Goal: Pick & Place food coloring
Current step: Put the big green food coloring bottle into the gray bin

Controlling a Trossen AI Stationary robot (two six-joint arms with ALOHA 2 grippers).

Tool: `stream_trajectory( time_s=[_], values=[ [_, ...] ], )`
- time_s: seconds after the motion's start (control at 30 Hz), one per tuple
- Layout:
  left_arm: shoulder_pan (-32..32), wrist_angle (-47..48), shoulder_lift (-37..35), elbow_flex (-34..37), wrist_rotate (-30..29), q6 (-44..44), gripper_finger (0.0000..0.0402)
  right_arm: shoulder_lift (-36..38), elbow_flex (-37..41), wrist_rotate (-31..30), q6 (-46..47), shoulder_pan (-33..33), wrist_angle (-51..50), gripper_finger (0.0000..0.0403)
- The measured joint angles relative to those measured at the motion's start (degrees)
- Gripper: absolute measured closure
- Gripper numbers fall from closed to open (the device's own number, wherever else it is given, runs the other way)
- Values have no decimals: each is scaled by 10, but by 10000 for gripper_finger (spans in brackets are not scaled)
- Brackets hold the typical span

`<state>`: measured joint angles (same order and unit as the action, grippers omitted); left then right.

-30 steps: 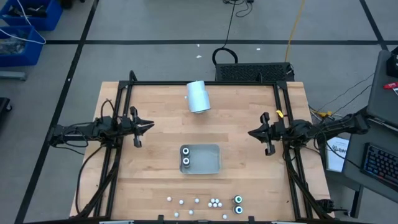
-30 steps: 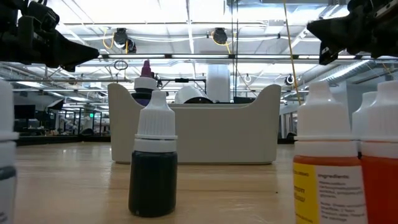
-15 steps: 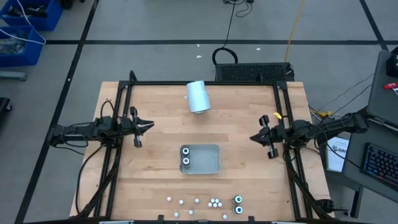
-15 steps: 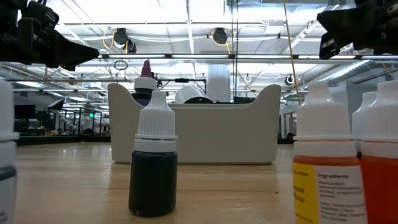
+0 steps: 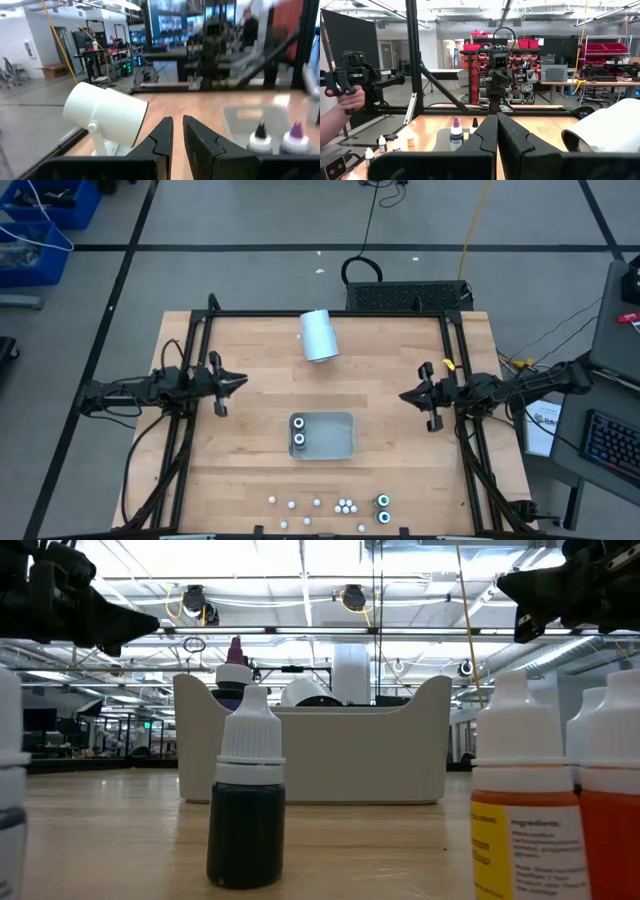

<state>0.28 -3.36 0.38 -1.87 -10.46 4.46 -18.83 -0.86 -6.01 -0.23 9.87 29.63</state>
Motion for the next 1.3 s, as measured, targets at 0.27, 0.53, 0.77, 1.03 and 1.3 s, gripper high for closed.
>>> stream_trajectory(
  time_s=[0.27,0.53,0.77,1.03,1.3],
  values=[
    [-21,-160,95,0,49,-37,350,0,0,0,-6,0,5,403],
    [-64,-248,346,-107,14,-42,350,0,0,1,-29,0,5,403],
    [-100,-248,599,-293,13,30,350,0,0,1,-37,0,20,403],
    [-135,-162,817,-526,63,33,350,0,0,1,-50,0,19,403],
    [-165,-42,992,-739,120,54,350,0,0,1,-50,0,18,403]
  ],
)
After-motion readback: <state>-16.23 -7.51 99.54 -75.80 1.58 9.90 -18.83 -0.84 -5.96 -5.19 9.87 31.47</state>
